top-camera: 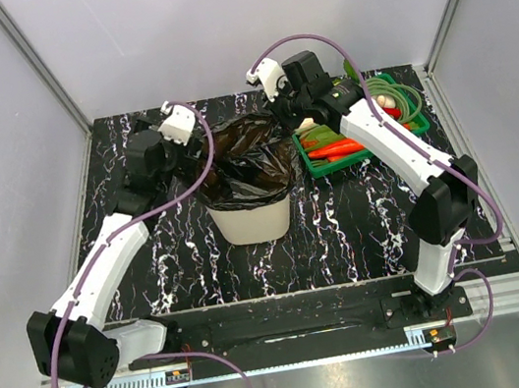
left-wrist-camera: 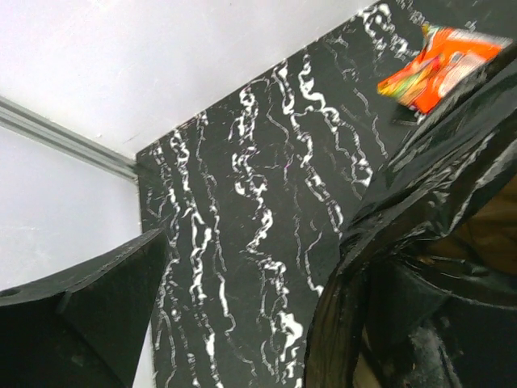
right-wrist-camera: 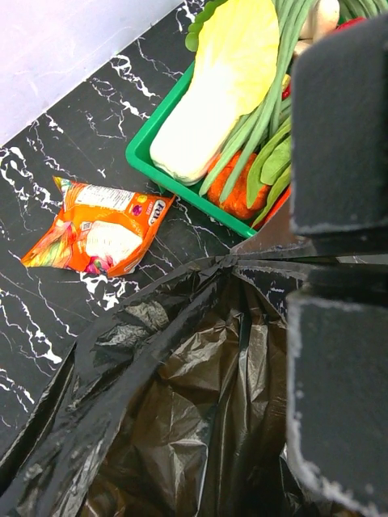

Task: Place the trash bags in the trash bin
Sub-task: Place the trash bag in the trash bin.

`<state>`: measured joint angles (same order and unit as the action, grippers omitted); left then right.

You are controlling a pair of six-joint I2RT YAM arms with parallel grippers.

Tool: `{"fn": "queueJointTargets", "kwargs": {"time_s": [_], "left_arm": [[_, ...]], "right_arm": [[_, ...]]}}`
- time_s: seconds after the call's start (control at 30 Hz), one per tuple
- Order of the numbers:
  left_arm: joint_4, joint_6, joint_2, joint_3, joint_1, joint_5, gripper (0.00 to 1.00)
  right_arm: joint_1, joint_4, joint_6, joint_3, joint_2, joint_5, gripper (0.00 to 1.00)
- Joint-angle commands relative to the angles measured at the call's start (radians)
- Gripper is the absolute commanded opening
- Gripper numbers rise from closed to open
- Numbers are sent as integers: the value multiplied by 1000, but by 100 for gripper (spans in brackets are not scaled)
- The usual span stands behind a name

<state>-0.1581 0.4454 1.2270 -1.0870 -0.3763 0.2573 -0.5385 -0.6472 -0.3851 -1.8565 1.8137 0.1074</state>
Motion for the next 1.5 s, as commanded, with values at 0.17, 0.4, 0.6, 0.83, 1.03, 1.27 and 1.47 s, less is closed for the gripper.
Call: {"fn": "queueJointTargets", "kwargs": {"time_s": [0.17, 0.4, 0.6, 0.83, 1.03, 1.27, 1.47], "left_arm": [[-20, -227, -27, -142, 103, -308, 99], [-40, -254, 12, -168, 152, -406, 88], [-21, -272, 38, -162, 162, -447, 64], [8, -281, 43, -149, 168, -497, 20], [-4, -264, 65, -149, 168, -460, 10], [-60, -231, 127, -162, 168, -455, 36], [-66, -200, 132, -122, 169, -458, 51]], "right_arm": [[5, 38, -11, -17, -27, 21, 0], [6, 38, -8, -17, -27, 26, 0], [8, 38, -12, -18, -19, 21, 0], [6, 38, -20, -30, -8, 14, 0], [6, 35, -31, -32, 2, 25, 0], [5, 20, -51, -44, 27, 37, 0], [6, 8, -69, -26, 21, 57, 0]]}}
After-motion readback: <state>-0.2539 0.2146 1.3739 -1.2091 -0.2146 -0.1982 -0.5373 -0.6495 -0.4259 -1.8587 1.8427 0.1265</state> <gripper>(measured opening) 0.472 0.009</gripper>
